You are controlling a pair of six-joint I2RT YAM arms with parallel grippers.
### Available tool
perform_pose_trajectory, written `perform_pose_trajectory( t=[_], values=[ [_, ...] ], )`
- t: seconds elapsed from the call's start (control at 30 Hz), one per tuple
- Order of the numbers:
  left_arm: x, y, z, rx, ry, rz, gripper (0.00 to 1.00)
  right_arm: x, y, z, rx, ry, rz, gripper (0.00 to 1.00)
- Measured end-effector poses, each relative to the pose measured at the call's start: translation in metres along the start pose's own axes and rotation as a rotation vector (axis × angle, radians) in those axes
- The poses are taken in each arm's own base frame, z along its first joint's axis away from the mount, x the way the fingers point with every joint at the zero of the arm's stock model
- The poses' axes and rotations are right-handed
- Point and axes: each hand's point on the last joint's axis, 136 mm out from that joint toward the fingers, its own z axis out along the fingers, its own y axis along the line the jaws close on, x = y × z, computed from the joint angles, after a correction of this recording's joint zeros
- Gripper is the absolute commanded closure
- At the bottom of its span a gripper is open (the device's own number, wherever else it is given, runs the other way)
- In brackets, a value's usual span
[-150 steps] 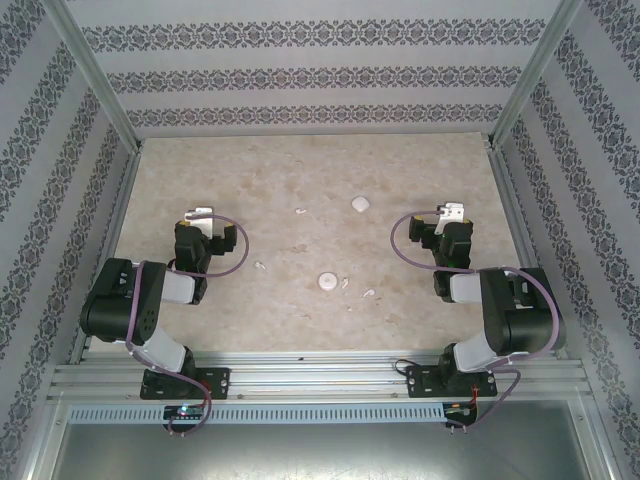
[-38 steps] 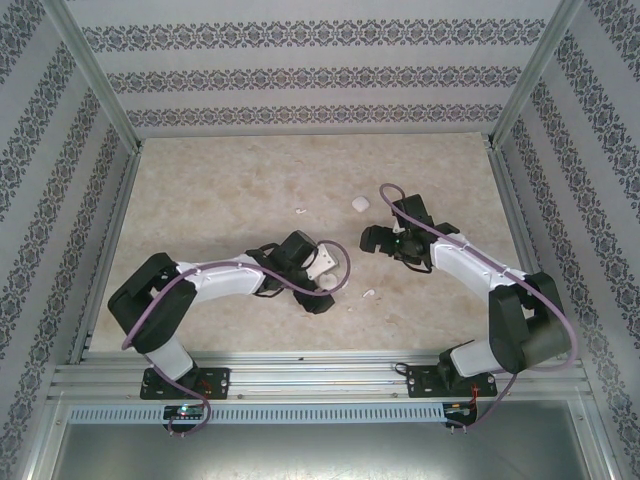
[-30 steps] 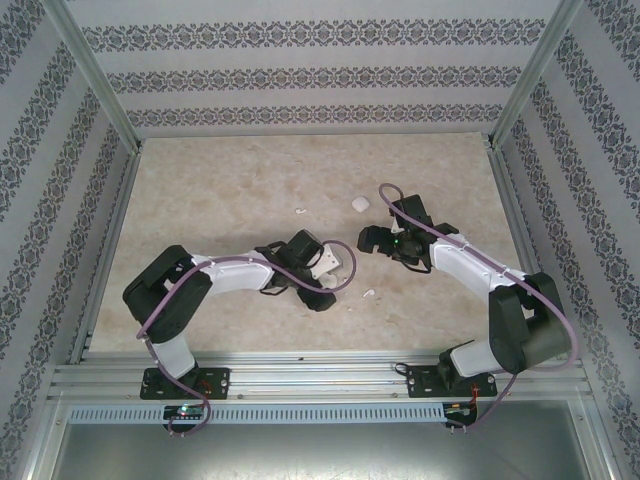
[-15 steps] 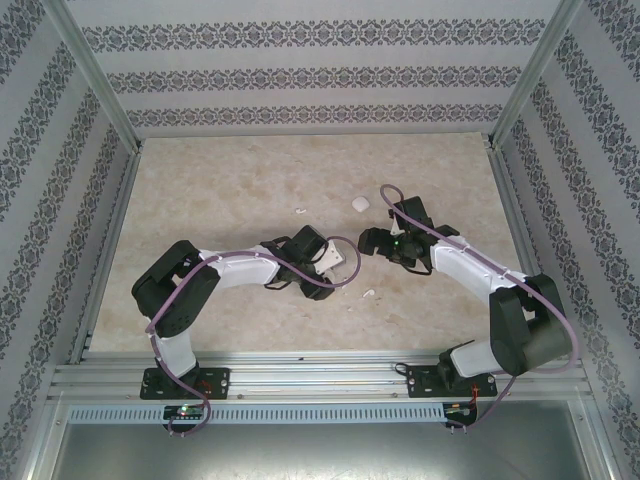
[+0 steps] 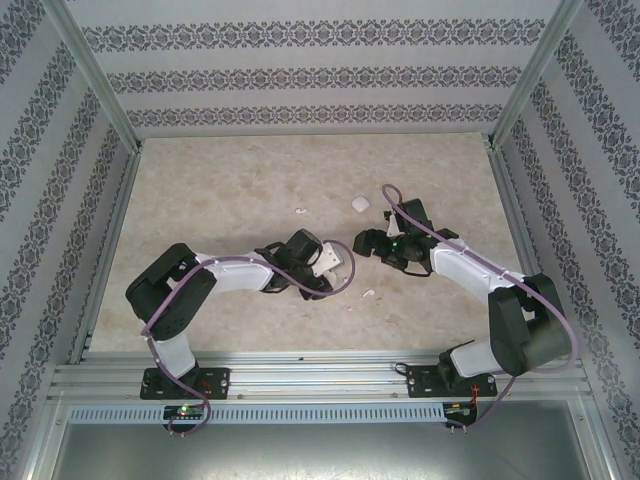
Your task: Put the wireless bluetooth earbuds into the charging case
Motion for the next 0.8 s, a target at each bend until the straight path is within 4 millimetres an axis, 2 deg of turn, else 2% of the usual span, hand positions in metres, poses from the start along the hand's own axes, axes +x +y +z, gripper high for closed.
perform_pose_trajectory(
  t=[0.2,0.8],
  values=[
    [0.002,-0.007,-0.007,0.040,-0.022,-0.007,0.60,0.006,0.012,0.003,-0.088,0.029,0.039,0.26],
    [-0.051,0.003,-0.059,0.030,-0.245,-0.065,0.61,0.011,0.055,-0.009,-0.308,0.073,0.058,0.33]
  ],
)
